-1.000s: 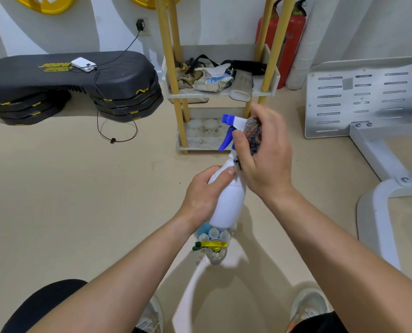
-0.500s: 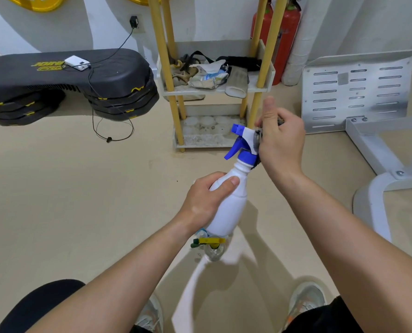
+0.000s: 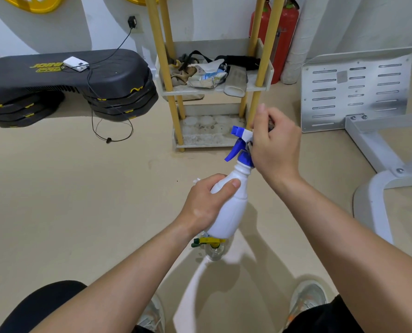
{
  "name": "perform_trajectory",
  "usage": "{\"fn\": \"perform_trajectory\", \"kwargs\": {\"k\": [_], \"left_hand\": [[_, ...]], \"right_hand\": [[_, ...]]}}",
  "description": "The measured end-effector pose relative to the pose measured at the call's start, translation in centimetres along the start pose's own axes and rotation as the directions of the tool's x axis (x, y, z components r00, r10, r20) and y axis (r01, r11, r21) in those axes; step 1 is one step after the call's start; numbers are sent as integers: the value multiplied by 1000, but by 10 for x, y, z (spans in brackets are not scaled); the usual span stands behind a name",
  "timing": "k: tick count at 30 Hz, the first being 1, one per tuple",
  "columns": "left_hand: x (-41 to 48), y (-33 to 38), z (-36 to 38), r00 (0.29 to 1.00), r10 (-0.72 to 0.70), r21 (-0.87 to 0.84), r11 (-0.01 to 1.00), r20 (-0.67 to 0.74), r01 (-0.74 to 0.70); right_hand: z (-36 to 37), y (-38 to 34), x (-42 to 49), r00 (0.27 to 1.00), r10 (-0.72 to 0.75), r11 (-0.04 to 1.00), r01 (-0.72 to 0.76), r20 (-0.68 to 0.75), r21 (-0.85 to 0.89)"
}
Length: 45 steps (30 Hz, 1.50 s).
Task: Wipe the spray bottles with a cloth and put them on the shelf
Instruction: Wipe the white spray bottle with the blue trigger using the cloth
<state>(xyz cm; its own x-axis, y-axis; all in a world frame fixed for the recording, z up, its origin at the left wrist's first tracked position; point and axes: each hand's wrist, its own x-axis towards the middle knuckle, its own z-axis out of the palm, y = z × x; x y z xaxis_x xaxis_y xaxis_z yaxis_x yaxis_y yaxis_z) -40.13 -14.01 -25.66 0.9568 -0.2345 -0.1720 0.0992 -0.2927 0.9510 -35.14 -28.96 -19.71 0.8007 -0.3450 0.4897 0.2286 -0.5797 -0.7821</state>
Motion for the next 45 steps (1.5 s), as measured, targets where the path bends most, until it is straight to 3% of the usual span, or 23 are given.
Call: {"fn": "perform_trajectory", "kwargs": {"k": [4, 6, 8, 9, 11, 13, 14, 18, 24, 27, 34, 40, 45], "left_hand": [[-5, 0, 2, 998, -53, -115, 992, 25, 56], [-6, 3, 1, 994, -106, -184, 977, 25, 109], [-4, 6, -2, 987, -162, -231, 960, 8, 160], [-4, 9, -3, 984, -179, -250, 953, -4, 173], [-2, 12, -6, 984, -173, -251, 955, -34, 159], [-1, 14, -6, 987, -147, -226, 966, -66, 129], [0, 14, -6, 986, -143, -220, 968, -82, 122], [6, 10, -9, 966, -186, -198, 969, -183, 149], [1, 7, -11, 974, -156, -203, 972, -166, 121], [0, 11, -8, 975, -135, -204, 974, -175, 98], [3, 17, -5, 974, -92, -219, 975, -207, 45], [6, 13, -17, 937, -209, -283, 951, -280, 128], [10, 13, -28, 903, -309, -474, 869, -298, 141]], "right_hand": [[1, -1, 7, 945, 319, 923, -326, 68, 205], [3, -2, 8, 835, 529, 717, -535, 151, 447], [4, -2, 4, 777, 581, 584, -605, 242, 541], [6, -4, 0, 792, 549, 600, -596, 267, 534], [10, -6, -11, 876, 397, 771, -480, 274, 419], [11, -7, -25, 944, 157, 964, -211, 291, 164], [12, -7, -32, 943, 51, 996, -70, 328, 47], [10, -8, -49, 886, -154, 955, 246, 438, -162], [6, 7, -48, 828, -369, 880, 457, 422, -126], [6, 11, -36, 809, -414, 857, 501, 418, -120], [13, 1, -35, 876, -405, 897, 436, 263, -71], [23, 11, -58, 852, -313, 929, 366, 419, -50], [17, 12, -67, 839, -228, 965, 263, 494, -1]]}}
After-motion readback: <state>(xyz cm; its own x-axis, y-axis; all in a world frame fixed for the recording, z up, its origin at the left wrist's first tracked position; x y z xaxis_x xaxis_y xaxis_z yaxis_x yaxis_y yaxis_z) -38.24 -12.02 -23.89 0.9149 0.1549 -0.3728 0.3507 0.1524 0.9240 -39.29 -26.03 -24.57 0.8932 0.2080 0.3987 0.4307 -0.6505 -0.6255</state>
